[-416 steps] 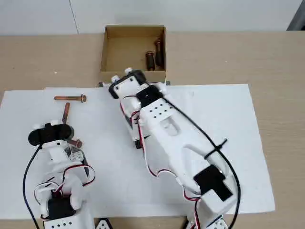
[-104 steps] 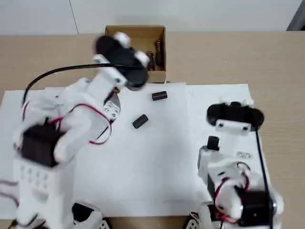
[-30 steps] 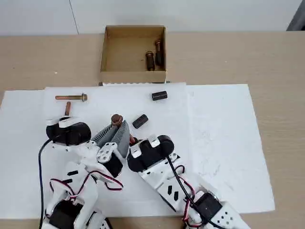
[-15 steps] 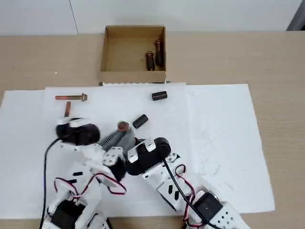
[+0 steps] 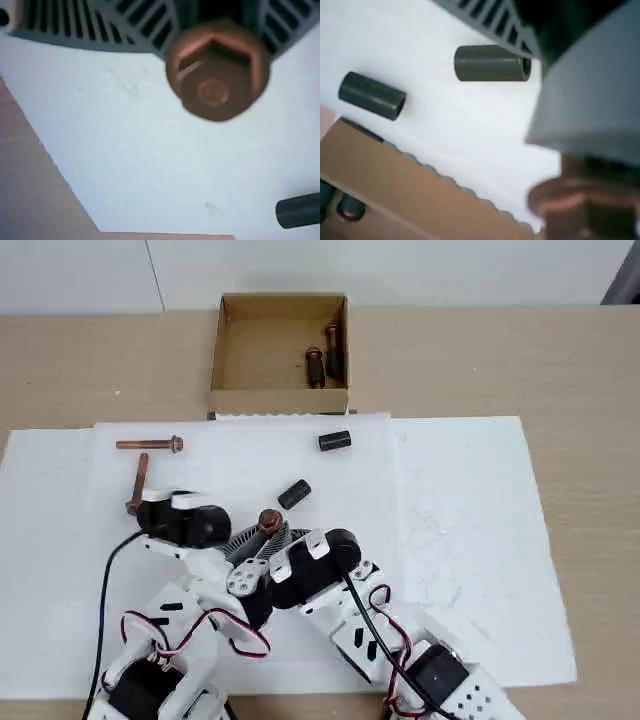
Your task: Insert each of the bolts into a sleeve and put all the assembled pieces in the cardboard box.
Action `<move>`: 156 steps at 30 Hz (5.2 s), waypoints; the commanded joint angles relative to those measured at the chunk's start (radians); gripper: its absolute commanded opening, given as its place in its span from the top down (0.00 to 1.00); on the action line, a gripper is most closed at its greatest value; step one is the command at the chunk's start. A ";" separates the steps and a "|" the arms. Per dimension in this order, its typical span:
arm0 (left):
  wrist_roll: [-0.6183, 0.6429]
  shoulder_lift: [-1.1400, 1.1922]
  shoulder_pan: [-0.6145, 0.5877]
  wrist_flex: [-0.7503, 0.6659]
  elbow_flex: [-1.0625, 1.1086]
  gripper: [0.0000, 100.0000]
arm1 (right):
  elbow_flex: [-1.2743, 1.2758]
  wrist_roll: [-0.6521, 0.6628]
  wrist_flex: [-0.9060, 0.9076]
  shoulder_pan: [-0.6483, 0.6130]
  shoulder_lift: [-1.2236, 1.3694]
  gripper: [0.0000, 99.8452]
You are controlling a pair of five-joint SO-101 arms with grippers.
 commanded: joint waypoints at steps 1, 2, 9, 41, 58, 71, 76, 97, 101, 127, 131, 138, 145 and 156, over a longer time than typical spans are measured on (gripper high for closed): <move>-0.075 -0.003 0.023 0.000 0.008 0.91 | -0.017 0.006 -0.030 -0.005 -0.018 1.00; -0.091 -0.003 0.009 0.002 0.013 0.87 | -0.017 0.006 -0.030 -0.005 -0.018 1.00; -0.218 -0.002 -0.110 0.003 0.013 0.80 | -0.017 0.006 -0.028 -0.005 -0.018 1.00; -0.511 -0.008 -0.480 -0.005 -0.027 0.99 | -0.017 -0.149 0.154 0.349 -0.018 1.00; -0.522 -0.005 -0.606 -0.115 0.265 0.99 | -0.465 -0.285 0.397 0.452 0.127 1.00; -0.522 -0.008 -0.605 -0.103 0.265 0.99 | -0.822 -0.281 -0.105 0.452 0.851 1.00; -0.522 -0.008 -0.605 -0.103 0.265 0.99 | -0.971 -0.279 -0.242 0.453 1.124 1.00; -0.522 -0.008 -0.605 -0.101 0.265 0.99 | -1.930 0.049 -0.237 0.432 2.091 0.99; -0.522 -0.008 -0.605 -0.101 0.265 0.99 | -2.010 0.068 -0.124 0.427 2.143 0.99; -0.522 -0.008 -0.603 -0.101 0.265 0.99 | -2.030 0.069 -0.073 0.412 2.192 0.79; -0.522 -0.008 -0.603 -0.101 0.265 0.99 | -2.030 0.066 0.107 0.395 2.104 0.79; -0.522 -0.008 -0.603 -0.101 0.265 0.99 | -2.030 -0.072 0.409 0.387 1.934 0.79; -0.522 -0.008 -0.603 -0.101 0.265 0.99 | -2.030 -0.229 0.648 0.380 1.834 0.79; -0.522 -0.008 -0.603 -0.101 0.265 0.99 | -2.028 -0.483 0.924 0.354 1.788 0.79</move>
